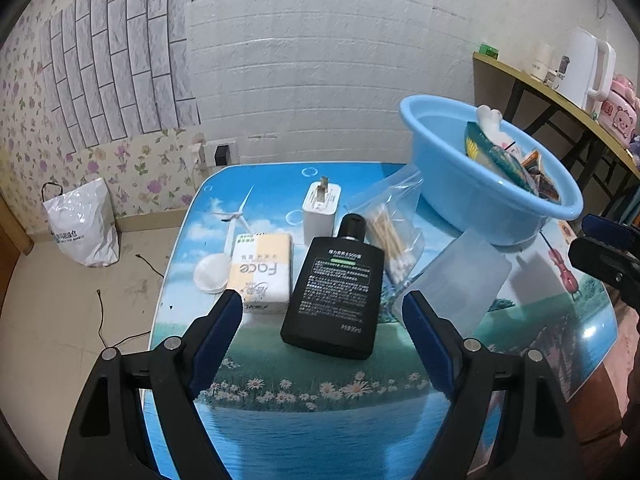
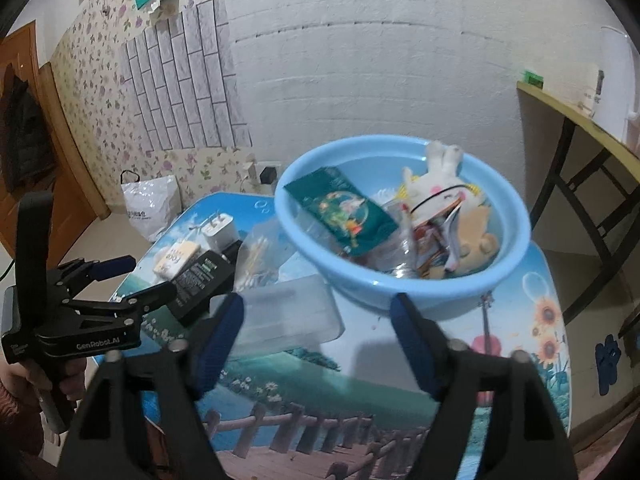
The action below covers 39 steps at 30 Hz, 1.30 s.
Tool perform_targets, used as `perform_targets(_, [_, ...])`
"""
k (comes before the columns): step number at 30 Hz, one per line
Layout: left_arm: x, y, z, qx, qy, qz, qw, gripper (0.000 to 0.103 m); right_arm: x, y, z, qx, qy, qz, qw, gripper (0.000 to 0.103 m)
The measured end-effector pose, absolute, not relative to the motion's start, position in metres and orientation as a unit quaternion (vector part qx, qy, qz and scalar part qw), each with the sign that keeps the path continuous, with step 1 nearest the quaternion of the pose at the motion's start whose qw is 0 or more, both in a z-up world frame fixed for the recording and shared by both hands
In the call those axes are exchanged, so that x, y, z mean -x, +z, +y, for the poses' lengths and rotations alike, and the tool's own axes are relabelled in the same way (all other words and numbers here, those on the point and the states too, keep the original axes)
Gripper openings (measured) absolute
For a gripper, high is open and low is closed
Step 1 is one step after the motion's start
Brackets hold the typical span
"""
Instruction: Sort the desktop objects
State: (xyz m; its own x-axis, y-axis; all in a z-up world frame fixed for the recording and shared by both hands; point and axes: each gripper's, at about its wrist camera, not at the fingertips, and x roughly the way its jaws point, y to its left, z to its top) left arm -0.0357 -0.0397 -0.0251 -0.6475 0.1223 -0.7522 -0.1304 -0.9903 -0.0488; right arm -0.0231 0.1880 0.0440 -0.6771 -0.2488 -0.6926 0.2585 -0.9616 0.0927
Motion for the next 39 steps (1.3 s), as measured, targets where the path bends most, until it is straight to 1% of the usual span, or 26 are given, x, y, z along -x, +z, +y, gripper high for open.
perform_targets(5, [0.037, -0.039, -0.042, 0.431, 0.900, 0.011, 0.069, 0.082, 0.028, 0.027, 0.180, -0.400, -0.905, 0.006, 0.142, 0.078])
perform_targets(7, [0.038, -0.043, -0.044, 0.436, 0.897, 0.012, 0.069, 0.082, 0.031, 0.020, 0.176, -0.412, -0.900, 0.004, 0.143, 0.090])
perform_targets(9, [0.039, -0.046, -0.044, 0.441, 0.895, 0.013, 0.070, 0.082, 0.034, 0.016, 0.173, -0.414, -0.900, 0.006, 0.135, 0.097])
perform_targets(14, [0.042, -0.052, -0.042, 0.439, 0.895, 0.035, 0.066, 0.082, 0.040, 0.011, 0.163, -0.411, -0.902, 0.013, 0.130, 0.103])
perform_targets(21, [0.047, -0.056, -0.038, 0.438, 0.894, 0.048, 0.086, 0.083, 0.040, -0.002, 0.145, -0.422, -0.894, 0.035, 0.148, 0.103])
perform_targets(25, [0.049, -0.061, -0.040, 0.444, 0.891, 0.041, 0.089, 0.087, 0.043, -0.008, 0.138, -0.432, -0.887, 0.046, 0.156, 0.103])
perform_targets(32, [0.050, -0.068, -0.039, 0.455, 0.885, 0.045, 0.090, 0.087, 0.049, -0.022, 0.121, -0.445, -0.878, 0.087, 0.151, 0.103])
perform_targets(39, [0.050, -0.069, -0.038, 0.457, 0.884, 0.044, 0.088, 0.087, 0.048, -0.029, 0.154, -0.462, -0.874, 0.052, 0.139, 0.103])
